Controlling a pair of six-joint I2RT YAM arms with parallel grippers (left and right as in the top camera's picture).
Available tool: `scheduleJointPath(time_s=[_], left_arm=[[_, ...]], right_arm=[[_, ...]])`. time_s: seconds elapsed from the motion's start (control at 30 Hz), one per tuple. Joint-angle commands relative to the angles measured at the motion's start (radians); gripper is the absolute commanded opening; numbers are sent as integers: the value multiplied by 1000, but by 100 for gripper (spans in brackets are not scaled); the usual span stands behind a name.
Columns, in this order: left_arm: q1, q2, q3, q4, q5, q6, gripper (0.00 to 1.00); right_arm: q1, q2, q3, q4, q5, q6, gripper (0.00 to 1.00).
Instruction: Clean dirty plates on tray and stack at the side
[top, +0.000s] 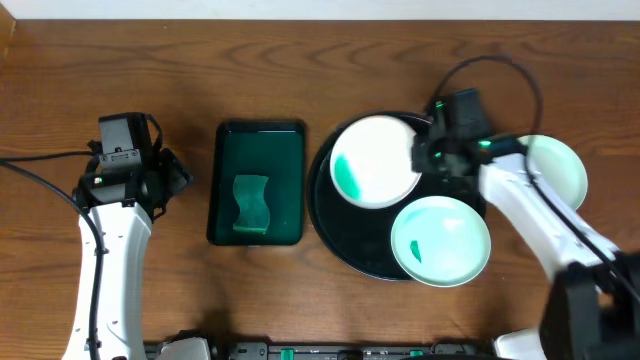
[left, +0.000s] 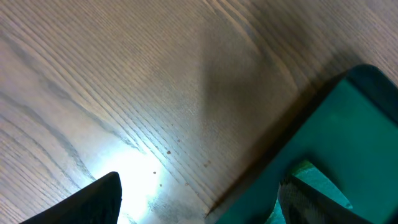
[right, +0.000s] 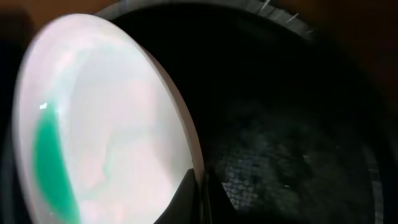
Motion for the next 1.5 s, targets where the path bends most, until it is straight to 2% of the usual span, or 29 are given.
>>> scheduleJointPath(time_s=[0.0,0.2,0.4,0.73,1.03,1.33,1.47], left_arm=[[4,-7,15,-3,-6,5,80],[4,-7,15,-3,-6,5,81],[4,-7,15,-3,-6,5,80],[4,-7,15,-3,-6,5,80],[4,-7,15,-3,-6,5,81],[4,-7,15,-3,-6,5,81],[4,-7,15,-3,-6,5,81]], right_arm=[[-43,-81,8,-2,-89,87,1],[-58,-156,29,-40,-121,128,1],[11,-156,68,3,-147,174,1],[272,-125,68,182,170,250,1],[407,-16,68,336,276,315,1],[450,127,68,472,328,314,1],[471,184,68,523,378,270,1]])
